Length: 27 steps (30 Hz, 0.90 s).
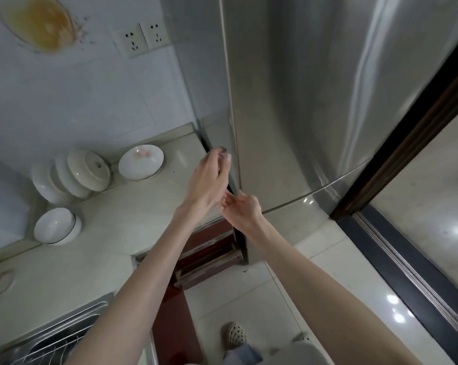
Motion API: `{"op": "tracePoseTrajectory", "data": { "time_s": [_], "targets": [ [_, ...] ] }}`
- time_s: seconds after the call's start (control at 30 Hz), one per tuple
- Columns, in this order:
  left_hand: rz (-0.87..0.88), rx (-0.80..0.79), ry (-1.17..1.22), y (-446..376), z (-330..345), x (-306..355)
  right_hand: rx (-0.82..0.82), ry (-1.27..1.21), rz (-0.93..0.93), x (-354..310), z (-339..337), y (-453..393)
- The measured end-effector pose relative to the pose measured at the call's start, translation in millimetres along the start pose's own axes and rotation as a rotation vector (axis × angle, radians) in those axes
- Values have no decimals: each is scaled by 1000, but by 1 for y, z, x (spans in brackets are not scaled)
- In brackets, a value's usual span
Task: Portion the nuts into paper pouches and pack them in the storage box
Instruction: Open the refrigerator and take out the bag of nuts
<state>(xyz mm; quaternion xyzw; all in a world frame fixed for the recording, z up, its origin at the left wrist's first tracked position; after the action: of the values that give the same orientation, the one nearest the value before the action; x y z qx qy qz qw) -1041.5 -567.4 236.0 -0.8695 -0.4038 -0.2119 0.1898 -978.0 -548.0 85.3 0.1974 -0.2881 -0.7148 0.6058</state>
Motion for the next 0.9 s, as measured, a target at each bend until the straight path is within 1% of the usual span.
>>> {"op": "tracePoseTrajectory", "data": {
  "time_s": [0.07, 0.17, 0.33, 0.47, 0.6, 0.8, 0.9],
  "targets": [
    [39, 30, -68, -7, -4, 14, -42, -60, -29, -5, 10, -3],
    [71, 51, -104, -17, -7, 29, -96, -157, -57, -12, 24, -2],
    [126, 114, -141, -29, -12, 44, -125, -283, -97, -20, 41, 0],
    [152, 138, -128, -32, -9, 42, -93, -377, -129, -20, 40, -7],
    [174, 162, -110, -35, -9, 41, -78, -409, -153, -21, 39, -7],
    [162, 183, -94, -34, -10, 42, 48, -352, -217, -24, 31, -8],
    [143, 176, -98, -33, -10, 44, 60, -332, -240, -24, 34, -1]
  ]
}}
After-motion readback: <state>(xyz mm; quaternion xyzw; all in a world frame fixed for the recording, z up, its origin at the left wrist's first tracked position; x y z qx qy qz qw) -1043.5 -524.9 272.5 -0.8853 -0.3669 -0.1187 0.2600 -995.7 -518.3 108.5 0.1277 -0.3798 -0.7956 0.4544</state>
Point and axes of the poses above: each hand's wrist, its own y-axis away from the middle knuckle, its own z-axis out of the palm, x = y × z, the point moved 10 cm from there along -y, towards the middle knuckle, and after that the axes turned 9 degrees about -y, right-handed, at the moved point
